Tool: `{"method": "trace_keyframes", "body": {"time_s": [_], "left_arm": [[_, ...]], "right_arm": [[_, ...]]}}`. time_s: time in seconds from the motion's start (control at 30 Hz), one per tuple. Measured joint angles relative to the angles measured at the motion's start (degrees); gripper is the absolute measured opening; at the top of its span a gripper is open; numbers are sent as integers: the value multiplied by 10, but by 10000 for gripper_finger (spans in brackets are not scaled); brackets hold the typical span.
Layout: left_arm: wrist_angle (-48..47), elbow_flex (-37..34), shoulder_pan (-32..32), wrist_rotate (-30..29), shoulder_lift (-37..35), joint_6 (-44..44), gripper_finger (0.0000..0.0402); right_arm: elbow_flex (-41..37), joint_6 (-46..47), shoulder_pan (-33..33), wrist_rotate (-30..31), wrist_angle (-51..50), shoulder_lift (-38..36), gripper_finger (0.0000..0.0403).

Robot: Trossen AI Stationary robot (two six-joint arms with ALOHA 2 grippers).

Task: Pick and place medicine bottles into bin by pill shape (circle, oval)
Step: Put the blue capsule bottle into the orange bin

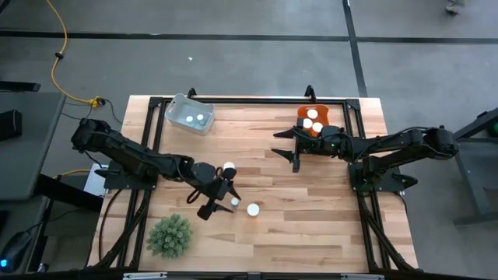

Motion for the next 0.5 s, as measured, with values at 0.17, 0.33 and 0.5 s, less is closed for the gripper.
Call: {"method": "trace_keyframes", "body": {"time_s": [0.17, 0.33, 0.5], "left_arm": [[-28, 0, -18, -10, 0, -4, 223], [-74, 0, -37, -83, 0, 20, 223], [-88, 0, -41, -117, 0, 27, 223]], "right_arm": [[0, 0, 0, 0, 0, 0, 245], [0, 0, 0, 0, 0, 0, 245], [0, 0, 0, 0, 0, 0, 245]]}}
